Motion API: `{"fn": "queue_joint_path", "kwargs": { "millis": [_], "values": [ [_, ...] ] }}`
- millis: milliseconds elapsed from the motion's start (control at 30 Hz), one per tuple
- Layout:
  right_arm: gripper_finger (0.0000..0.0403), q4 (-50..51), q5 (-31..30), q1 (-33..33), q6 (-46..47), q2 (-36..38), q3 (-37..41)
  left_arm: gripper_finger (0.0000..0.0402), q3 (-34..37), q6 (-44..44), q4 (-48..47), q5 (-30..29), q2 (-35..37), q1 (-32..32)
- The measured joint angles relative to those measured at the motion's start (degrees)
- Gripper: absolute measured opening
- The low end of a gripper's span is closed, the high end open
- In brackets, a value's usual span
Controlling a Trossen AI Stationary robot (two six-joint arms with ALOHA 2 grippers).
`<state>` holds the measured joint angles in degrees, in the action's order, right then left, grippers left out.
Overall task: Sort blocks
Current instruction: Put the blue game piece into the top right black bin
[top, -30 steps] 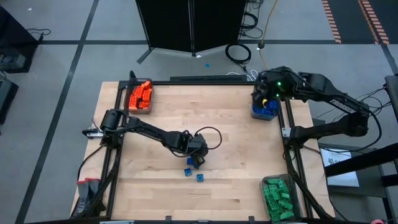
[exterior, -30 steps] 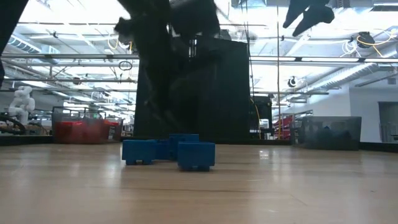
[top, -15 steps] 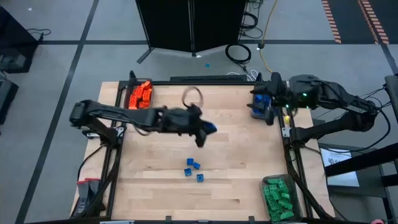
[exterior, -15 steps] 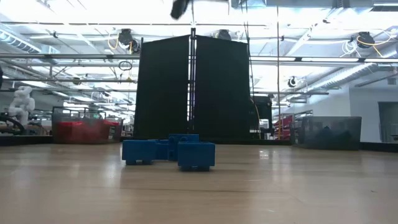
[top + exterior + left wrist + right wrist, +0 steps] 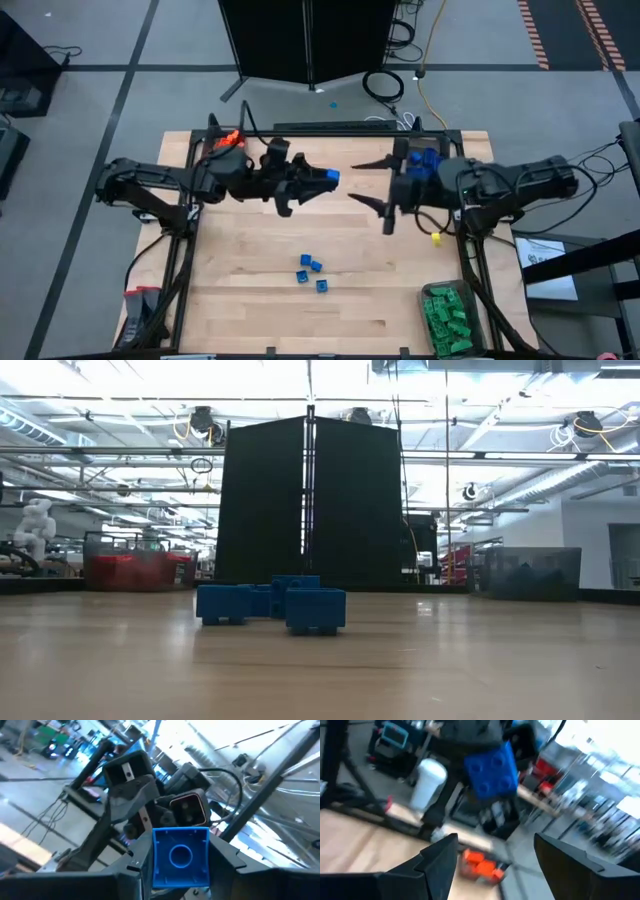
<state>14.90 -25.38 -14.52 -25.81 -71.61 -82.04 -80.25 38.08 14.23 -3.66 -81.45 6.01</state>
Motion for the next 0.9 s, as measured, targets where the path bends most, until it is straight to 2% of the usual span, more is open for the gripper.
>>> {"fn": "queue_joint_path", "kwargs": {
  "millis": [167, 433, 733, 900],
  "values": [
    [0.0256, -7.7, -0.6, -0.9, -4.9, -1.8, 0.0, 0.0122, 0.0, -2.6, 0.4, -0.8, -0.6, 0.0],
    [0.0257, -8.1, -0.2, -1.0, -3.7, -2.1, 0.0, 0.0122, 0.0, -4.5, 2.6, -2.7, -1.1, 0.0],
    [0.0294, -11.9, -4.2, -0.9, -6.6, -3.5, -0.1, 0.0122, 0.0, -4.4, 4.4, -2.8, -2.8, -0.2],
    [0.0305, -12.3, -4.3, -0.9, -6.8, -3.7, -0.1, 0.0122, 0.0, -4.4, 5.1, -3.0, -2.9, -0.2]
  ]
}}
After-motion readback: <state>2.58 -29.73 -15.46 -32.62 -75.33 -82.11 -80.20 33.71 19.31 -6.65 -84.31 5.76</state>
